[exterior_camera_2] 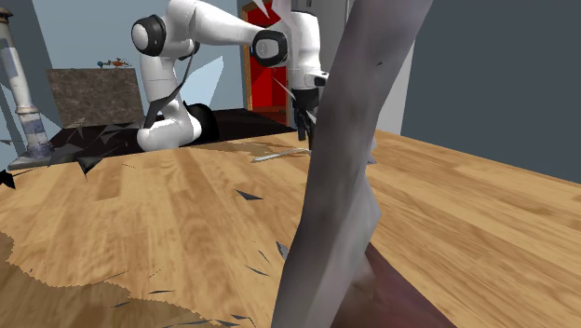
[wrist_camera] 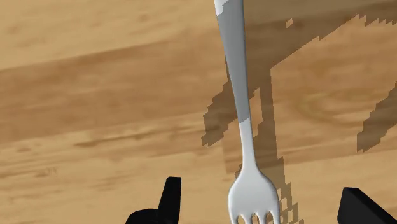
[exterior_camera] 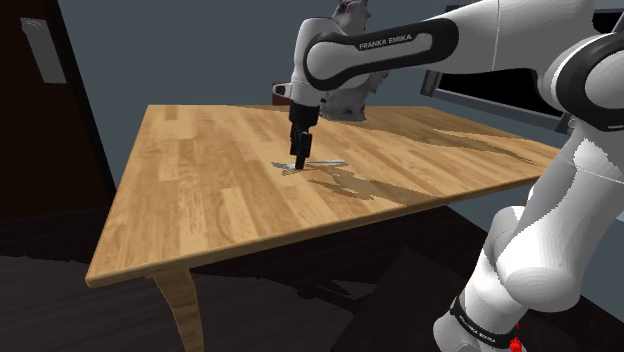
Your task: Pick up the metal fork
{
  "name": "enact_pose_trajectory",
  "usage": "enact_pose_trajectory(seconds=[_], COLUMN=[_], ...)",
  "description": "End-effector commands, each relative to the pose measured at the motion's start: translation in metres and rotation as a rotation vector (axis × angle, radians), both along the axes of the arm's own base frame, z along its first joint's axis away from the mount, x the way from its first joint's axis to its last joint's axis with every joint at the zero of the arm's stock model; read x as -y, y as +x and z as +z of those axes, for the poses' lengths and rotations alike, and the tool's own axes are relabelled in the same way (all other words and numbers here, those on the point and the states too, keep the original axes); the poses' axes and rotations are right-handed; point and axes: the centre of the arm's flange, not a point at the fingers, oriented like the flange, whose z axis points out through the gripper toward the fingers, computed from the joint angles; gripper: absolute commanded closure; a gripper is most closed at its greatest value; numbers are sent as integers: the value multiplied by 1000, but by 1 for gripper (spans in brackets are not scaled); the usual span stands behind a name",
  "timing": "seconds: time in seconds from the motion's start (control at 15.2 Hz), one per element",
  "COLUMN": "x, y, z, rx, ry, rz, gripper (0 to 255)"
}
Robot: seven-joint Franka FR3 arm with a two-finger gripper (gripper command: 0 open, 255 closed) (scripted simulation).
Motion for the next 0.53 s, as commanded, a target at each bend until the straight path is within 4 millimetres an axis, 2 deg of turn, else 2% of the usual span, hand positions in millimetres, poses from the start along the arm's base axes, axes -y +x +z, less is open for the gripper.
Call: enact_pose_trajectory(seconds=[0.0, 0.07, 0.13, 0.46], x=[0, 0, 0, 1], y=[1, 1, 1, 0], z=[-9, -9, -10, -9], rx=[0, 0, 0, 1], ry=[0, 0, 0, 0], rz=[0, 0, 0, 0], gripper=[0, 0, 255, 255])
